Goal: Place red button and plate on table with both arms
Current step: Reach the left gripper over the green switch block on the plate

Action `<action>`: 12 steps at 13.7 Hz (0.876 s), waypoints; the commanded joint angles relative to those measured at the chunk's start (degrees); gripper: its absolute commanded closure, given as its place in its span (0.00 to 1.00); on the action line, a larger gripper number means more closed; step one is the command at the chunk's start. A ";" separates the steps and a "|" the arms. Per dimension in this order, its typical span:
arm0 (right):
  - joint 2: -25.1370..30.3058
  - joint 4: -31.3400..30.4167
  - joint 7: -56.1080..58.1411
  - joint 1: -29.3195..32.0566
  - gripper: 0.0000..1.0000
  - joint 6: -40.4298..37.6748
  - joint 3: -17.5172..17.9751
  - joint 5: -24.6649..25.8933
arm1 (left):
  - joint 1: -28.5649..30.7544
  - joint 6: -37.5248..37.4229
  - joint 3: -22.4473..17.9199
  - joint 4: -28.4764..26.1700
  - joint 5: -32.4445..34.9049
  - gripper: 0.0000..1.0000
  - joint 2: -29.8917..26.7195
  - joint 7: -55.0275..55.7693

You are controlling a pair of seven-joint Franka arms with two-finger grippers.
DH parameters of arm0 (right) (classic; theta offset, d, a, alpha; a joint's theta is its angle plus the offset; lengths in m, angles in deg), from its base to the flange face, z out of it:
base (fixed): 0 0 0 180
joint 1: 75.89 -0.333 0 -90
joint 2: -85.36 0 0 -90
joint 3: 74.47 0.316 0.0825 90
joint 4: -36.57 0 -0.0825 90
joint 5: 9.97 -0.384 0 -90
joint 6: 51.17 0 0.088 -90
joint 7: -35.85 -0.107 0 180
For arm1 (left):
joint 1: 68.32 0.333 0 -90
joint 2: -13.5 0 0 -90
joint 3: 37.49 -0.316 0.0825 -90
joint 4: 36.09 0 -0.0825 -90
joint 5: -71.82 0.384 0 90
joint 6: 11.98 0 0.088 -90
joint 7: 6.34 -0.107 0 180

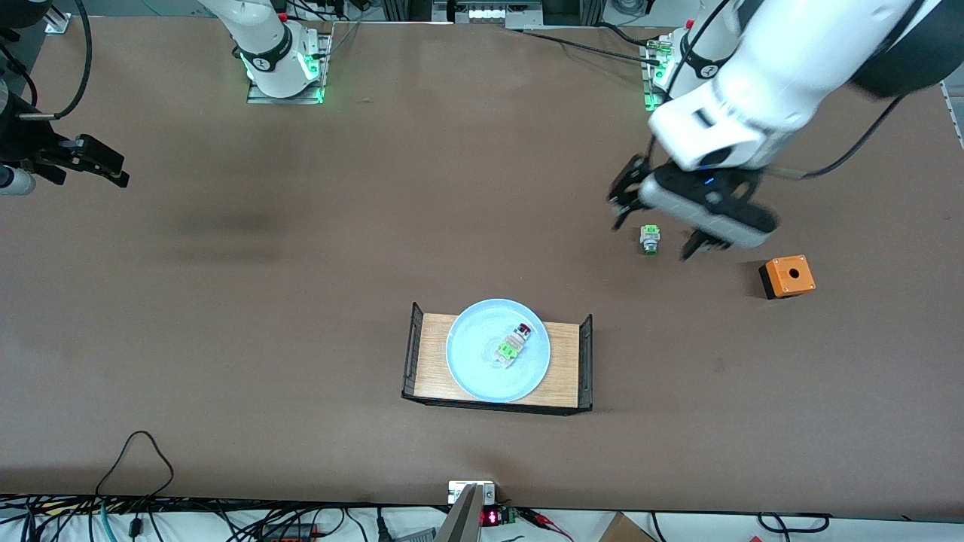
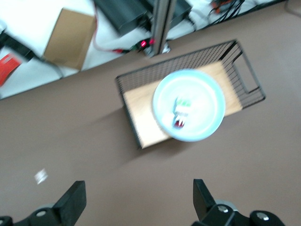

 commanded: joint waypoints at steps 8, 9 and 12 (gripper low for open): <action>-1.57 1.31 -0.69 -0.08 0.00 -1.72 -0.10 0.90 | -7.18 27.01 -1.16 2.67 7.80 0.00 19.20 -0.23; -1.58 1.31 -0.77 0.19 0.00 -1.81 -0.45 0.81 | -7.54 29.21 -1.42 2.76 8.16 0.00 21.14 0.04; -1.58 1.31 -0.77 -0.07 0.00 -1.81 -0.45 0.99 | -10.08 35.73 -4.84 2.58 10.45 0.00 24.32 1.26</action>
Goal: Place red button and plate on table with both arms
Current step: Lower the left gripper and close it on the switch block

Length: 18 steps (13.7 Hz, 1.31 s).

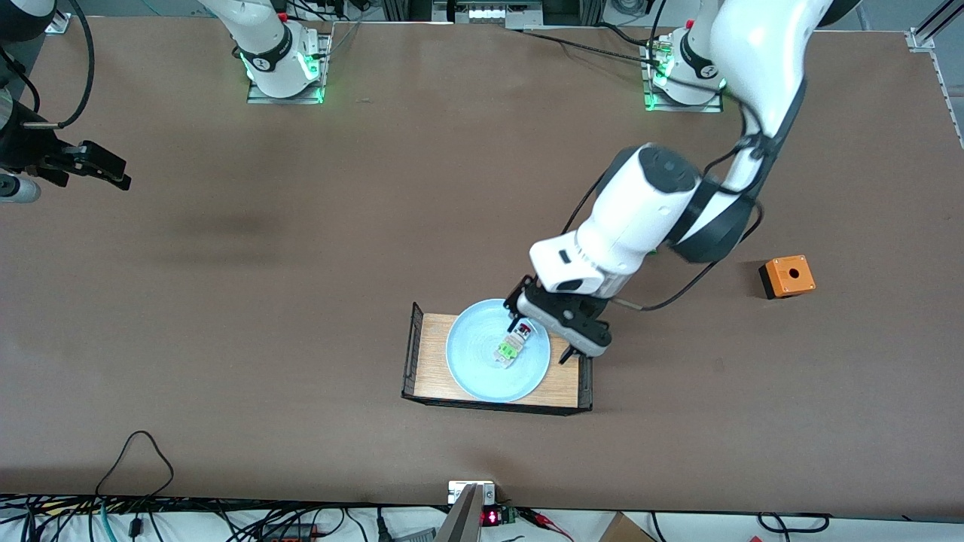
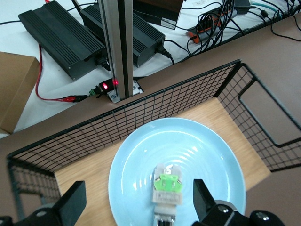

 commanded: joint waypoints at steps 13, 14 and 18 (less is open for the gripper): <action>-0.30 1.20 -0.44 -0.46 0.00 -1.22 0.45 0.69 | -8.09 2.34 -6.70 -2.72 6.33 0.00 2.50 7.43; -0.39 1.20 -0.36 -0.37 0.00 -1.22 0.45 0.69 | -8.18 2.43 -6.70 -2.64 6.86 0.03 2.50 7.43; -0.48 1.20 -0.44 -0.55 0.00 -1.22 0.45 0.69 | -8.09 6.74 -6.70 -2.90 7.48 0.36 3.99 7.08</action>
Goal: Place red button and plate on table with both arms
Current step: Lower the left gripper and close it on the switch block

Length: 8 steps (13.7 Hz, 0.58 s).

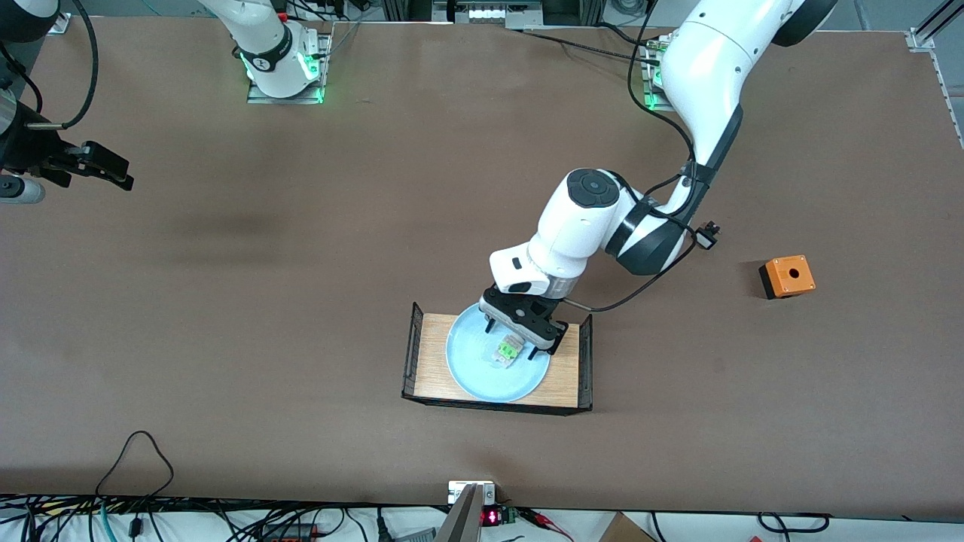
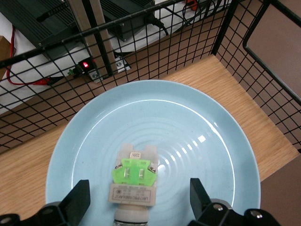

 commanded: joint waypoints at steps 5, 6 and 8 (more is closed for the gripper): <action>-0.62 1.12 0.00 -0.18 0.00 -1.05 0.10 0.57 | -0.04 1.74 -0.57 -0.08 1.84 0.72 0.15 1.34; -0.71 1.20 0.00 -0.18 0.00 -1.05 0.10 0.57 | 0.05 1.65 -0.48 0.01 1.84 0.74 -0.54 1.34; -0.71 1.12 0.08 -0.18 0.00 -1.05 0.10 0.48 | -0.04 -0.88 -0.31 0.71 1.32 0.74 -2.82 1.51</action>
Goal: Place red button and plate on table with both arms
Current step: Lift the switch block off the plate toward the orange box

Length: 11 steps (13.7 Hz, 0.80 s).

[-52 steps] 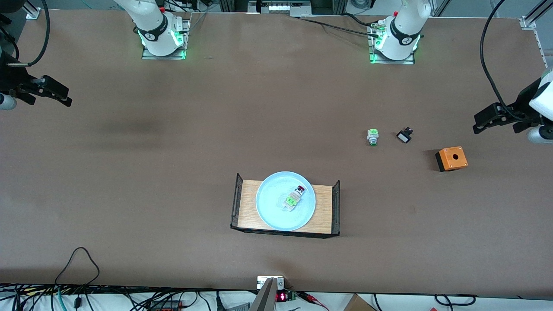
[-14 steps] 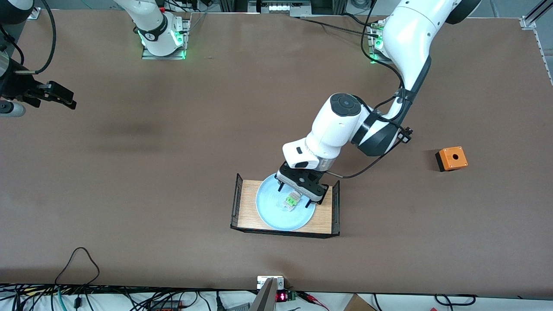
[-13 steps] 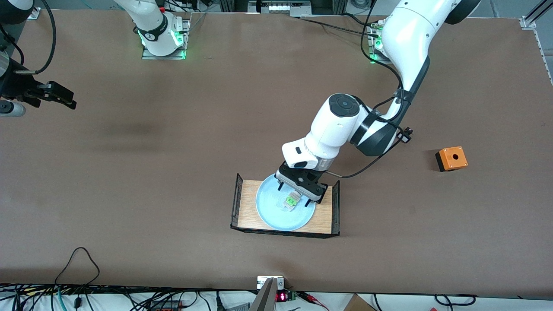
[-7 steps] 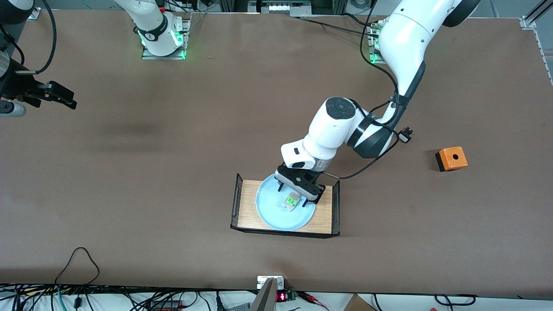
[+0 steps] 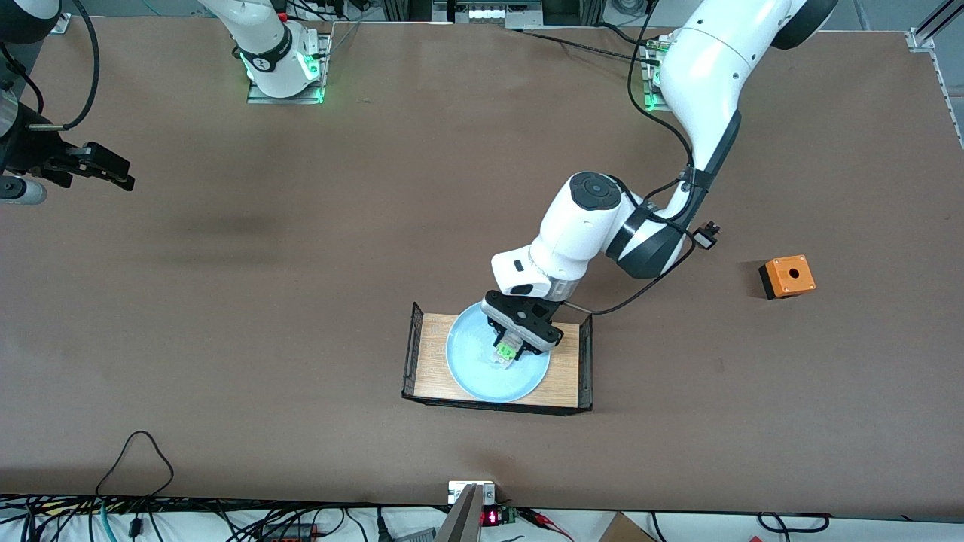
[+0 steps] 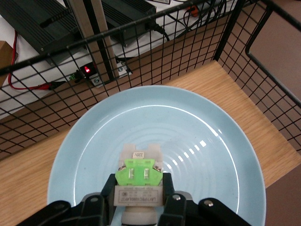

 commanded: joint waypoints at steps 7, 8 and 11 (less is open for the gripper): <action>-0.53 1.12 -0.62 -0.52 0.00 -1.00 0.09 0.04 | 2.54 -28.15 0.30 0.29 -3.78 0.74 -17.90 1.78; -0.53 1.20 -0.62 -0.69 0.00 -1.00 0.09 0.04 | 3.50 -31.93 0.30 0.20 -3.79 0.74 -19.48 1.78; -0.53 1.12 0.08 -0.70 0.00 -1.00 0.09 0.31 | 8.07 -42.31 0.21 0.02 -3.79 0.74 -22.92 1.51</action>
